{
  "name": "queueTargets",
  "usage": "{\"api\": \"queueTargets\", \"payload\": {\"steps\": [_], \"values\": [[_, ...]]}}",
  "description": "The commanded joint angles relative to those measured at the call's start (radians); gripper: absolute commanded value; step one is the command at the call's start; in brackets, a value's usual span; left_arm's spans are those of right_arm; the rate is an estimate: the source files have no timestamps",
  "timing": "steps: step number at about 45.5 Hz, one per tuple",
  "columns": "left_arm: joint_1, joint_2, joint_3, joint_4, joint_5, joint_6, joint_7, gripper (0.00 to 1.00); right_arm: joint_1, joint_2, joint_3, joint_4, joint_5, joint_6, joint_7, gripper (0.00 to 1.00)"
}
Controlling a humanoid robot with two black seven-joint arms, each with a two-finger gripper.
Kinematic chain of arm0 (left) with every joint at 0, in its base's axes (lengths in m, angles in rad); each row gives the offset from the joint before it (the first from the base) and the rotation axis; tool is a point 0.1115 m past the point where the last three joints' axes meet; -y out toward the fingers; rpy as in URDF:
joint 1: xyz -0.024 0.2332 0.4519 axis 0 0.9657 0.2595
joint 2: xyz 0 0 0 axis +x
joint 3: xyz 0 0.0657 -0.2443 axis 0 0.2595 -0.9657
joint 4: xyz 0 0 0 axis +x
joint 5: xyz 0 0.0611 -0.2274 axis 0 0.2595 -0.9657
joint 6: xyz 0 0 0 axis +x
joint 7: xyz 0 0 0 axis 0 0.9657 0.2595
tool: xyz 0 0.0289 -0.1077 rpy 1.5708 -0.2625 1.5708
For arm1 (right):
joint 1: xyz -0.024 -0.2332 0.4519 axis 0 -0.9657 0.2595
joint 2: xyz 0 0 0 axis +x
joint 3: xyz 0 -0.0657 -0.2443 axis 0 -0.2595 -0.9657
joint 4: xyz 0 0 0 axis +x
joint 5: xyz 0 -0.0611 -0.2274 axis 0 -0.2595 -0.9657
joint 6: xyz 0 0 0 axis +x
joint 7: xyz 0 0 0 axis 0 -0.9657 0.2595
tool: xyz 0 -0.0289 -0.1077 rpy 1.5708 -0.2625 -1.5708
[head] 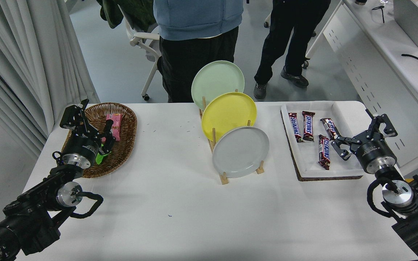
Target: Place the plate on the table
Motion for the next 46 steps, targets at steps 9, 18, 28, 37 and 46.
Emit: {"api": "queueTargets", "payload": {"steps": [9, 18, 28, 37, 46], "values": [[0.0, 0.0, 0.0, 0.0, 0.0, 0.0, 0.0, 1.0, -0.001, -0.022, -0.008, -0.004, 0.016, -0.011, -0.001, 1.0], [0.0, 0.0, -0.001, 0.0, 0.0, 0.0, 0.0, 1.0, 0.017, -0.075, -0.064, 0.003, 0.012, -0.016, -0.001, 1.0], [0.0, 0.0, 0.0, 0.0, 0.0, 0.0, 0.0, 1.0, 0.103, -0.165, -0.215, 0.006, 0.01, -0.028, -0.001, 1.0], [0.0, 0.0, 0.0, 0.0, 0.0, 0.0, 0.0, 1.0, 0.25, -0.288, -0.552, 0.013, 0.009, -0.026, -0.001, 1.0], [0.0, 0.0, 0.0, 0.0, 0.0, 0.0, 0.0, 1.0, 0.387, -0.323, -0.804, 0.013, 0.009, -0.014, -0.001, 1.0]]}}
